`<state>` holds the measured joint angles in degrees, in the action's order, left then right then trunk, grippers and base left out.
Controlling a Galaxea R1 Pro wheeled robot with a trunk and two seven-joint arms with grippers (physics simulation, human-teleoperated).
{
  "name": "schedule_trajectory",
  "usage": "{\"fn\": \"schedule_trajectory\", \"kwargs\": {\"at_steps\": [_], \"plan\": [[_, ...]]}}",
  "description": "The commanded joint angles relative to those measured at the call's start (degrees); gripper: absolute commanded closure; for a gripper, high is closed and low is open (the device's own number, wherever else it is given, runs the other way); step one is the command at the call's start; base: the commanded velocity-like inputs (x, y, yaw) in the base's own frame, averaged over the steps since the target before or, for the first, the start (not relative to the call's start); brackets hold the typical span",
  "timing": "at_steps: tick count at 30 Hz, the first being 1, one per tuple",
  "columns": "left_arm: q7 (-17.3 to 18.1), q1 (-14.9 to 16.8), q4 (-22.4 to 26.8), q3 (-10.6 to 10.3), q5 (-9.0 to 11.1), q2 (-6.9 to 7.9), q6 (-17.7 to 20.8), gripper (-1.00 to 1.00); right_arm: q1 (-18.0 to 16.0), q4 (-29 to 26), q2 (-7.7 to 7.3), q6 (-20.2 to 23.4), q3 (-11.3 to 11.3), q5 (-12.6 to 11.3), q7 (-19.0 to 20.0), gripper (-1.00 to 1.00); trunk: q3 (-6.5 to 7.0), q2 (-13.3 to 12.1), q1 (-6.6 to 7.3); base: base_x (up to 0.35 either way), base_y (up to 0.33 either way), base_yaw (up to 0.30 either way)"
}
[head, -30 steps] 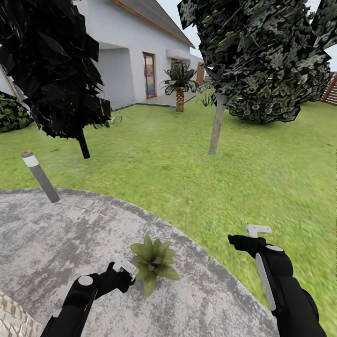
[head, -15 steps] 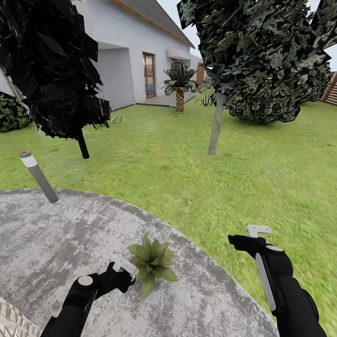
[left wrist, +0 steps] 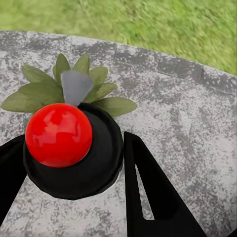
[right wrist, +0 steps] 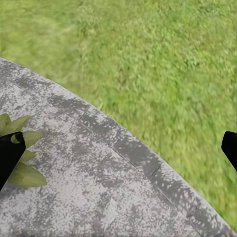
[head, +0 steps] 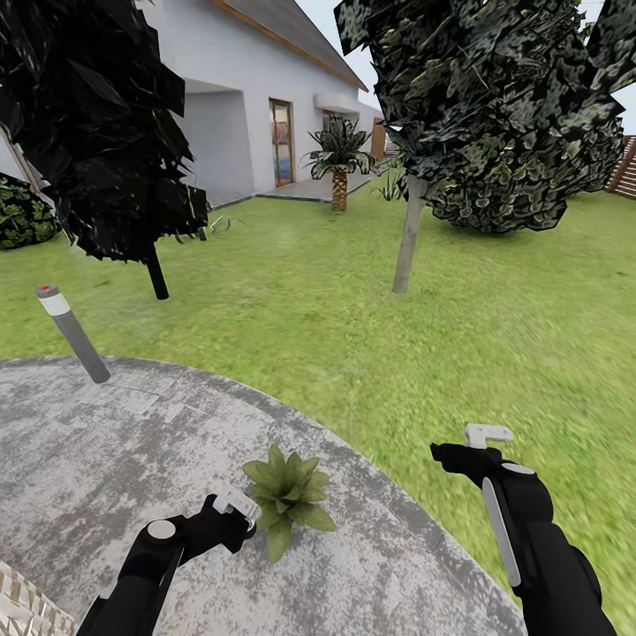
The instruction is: Pick up the pesticide atomizer in the garden and spray insectifuge to fully cover both potted plants in the garden.
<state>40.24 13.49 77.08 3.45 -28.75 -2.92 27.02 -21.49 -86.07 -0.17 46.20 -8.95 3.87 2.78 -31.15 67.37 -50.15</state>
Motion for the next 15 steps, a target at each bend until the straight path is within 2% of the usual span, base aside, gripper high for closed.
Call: {"fn": "schedule_trajectory", "kwargs": {"at_steps": [1,5,15], "plan": [[0.5,0.0,0.1,0.2,-0.3,-0.07,0.2,1.0,0.0,-0.1,-0.01,0.3,0.0,0.4,0.3,-1.0,-0.06,0.0,0.0,0.0,0.0,0.0],[0.5,0.0,0.1,0.2,-0.3,-0.07,0.2,1.0,0.0,-0.1,-0.01,0.3,0.0,0.4,0.3,-1.0,-0.06,0.0,0.0,0.0,0.0,0.0],[0.5,0.0,0.1,0.2,-0.3,-0.07,0.2,1.0,0.0,-0.1,0.03,0.3,0.0,0.4,0.3,-1.0,2.02,-4.0,2.19,0.0,0.0,0.0]]}}
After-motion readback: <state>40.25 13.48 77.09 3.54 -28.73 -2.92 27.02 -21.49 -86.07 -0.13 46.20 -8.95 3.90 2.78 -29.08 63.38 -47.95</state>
